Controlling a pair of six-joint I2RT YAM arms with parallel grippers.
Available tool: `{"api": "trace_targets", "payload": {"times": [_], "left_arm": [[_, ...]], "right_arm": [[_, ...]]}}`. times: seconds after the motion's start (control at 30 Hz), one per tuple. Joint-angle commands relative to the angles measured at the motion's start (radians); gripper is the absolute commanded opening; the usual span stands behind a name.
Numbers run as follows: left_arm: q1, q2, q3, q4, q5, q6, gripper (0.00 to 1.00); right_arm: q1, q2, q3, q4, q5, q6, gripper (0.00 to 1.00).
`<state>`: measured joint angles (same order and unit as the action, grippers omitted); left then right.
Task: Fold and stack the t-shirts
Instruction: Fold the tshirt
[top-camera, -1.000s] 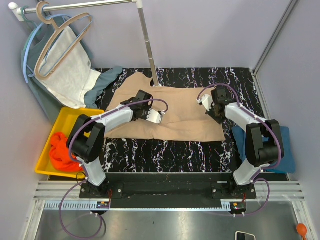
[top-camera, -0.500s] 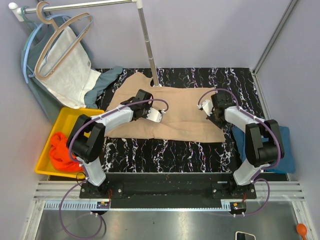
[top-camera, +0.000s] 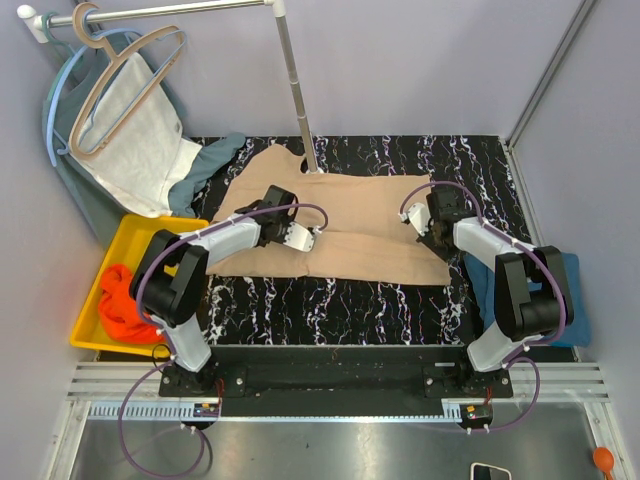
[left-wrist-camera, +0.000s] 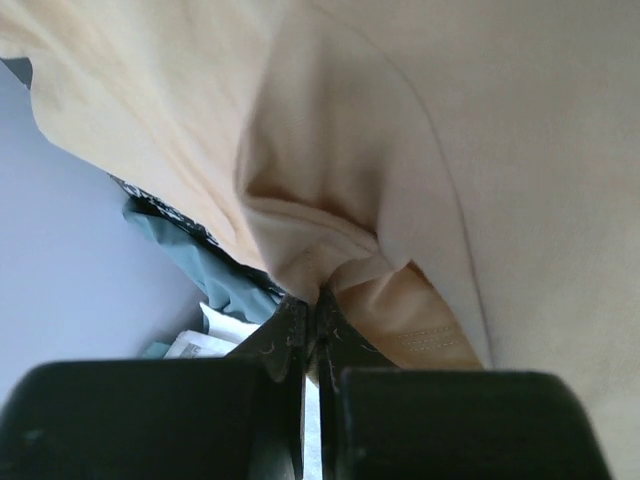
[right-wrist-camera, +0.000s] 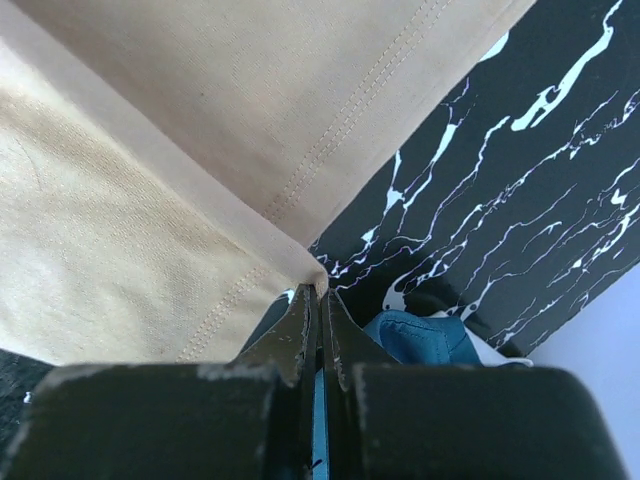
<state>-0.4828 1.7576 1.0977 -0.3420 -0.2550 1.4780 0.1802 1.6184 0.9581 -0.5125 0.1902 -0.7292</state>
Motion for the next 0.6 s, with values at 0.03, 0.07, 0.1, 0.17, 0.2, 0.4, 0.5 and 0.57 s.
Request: {"api": "trace_targets", "payload": {"times": [0.03,0.07,0.1,0.17,0.2,0.4,0.5,0.57], "left_arm": [[0.013,-0.049,0.021,0.034,-0.018,0.018,0.00],[0.013,-0.044,0.024,0.035,-0.017,0.015,0.00],[0.013,-0.041,0.028,0.034,-0.016,0.015,0.00],[0.013,-0.032,0.040,0.035,-0.015,0.015,0.00],[0.012,-0.027,0.045,0.037,-0.015,0.013,0.00],[0.010,0.008,0.083,0.038,-0.016,0.018,0.00],[0.009,0.028,0.112,0.040,-0.018,0.022,0.00],[0.006,0.042,0.125,0.041,-0.021,0.025,0.00]], "right_arm": [[-0.018,-0.029,0.007,0.016,0.029,-0.015,0.00],[-0.016,-0.028,0.008,0.017,0.031,-0.015,0.00],[-0.016,-0.026,0.008,0.017,0.029,-0.016,0.00],[-0.016,-0.025,0.011,0.016,0.028,-0.013,0.00],[-0.016,-0.025,0.013,0.014,0.026,-0.012,0.00],[-0.016,-0.012,0.030,0.014,0.032,-0.012,0.00],[-0.016,-0.009,0.039,0.015,0.031,-0.010,0.00],[-0.016,-0.005,0.048,0.014,0.031,-0.009,0.00]]}}
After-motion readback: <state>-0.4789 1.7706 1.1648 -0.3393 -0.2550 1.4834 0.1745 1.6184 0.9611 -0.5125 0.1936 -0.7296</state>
